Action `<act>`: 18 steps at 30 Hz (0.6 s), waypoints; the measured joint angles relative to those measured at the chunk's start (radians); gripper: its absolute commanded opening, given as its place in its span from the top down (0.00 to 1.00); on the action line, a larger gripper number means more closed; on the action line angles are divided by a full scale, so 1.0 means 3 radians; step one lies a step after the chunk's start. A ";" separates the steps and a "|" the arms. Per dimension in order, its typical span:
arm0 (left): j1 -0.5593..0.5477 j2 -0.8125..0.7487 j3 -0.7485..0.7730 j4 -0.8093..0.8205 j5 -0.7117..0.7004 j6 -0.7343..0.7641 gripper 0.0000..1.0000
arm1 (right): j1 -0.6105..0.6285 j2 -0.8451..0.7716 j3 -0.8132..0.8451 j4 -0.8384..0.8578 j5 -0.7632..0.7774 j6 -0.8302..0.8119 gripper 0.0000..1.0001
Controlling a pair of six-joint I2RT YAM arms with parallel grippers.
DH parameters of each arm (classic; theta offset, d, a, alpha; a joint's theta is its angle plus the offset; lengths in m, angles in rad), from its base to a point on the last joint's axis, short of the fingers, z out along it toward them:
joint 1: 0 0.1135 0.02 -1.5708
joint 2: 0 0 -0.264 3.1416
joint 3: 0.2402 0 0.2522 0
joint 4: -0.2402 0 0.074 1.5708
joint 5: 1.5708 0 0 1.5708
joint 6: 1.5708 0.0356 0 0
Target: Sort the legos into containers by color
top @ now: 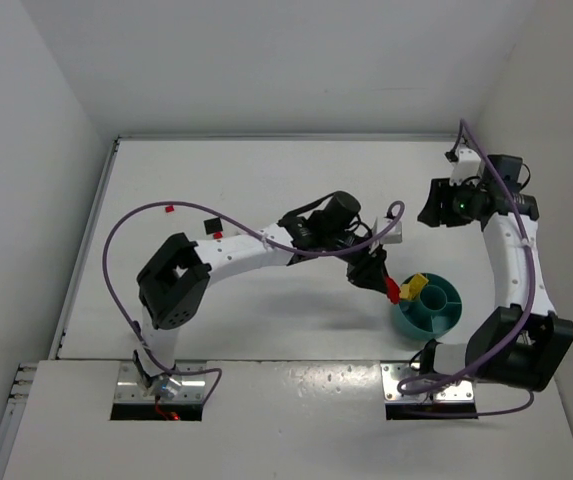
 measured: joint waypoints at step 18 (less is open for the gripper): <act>-0.0782 -0.0031 0.0237 -0.0327 -0.1193 -0.0436 1.00 | -0.0305 -0.0397 -0.0116 -0.0130 0.0614 0.0904 0.64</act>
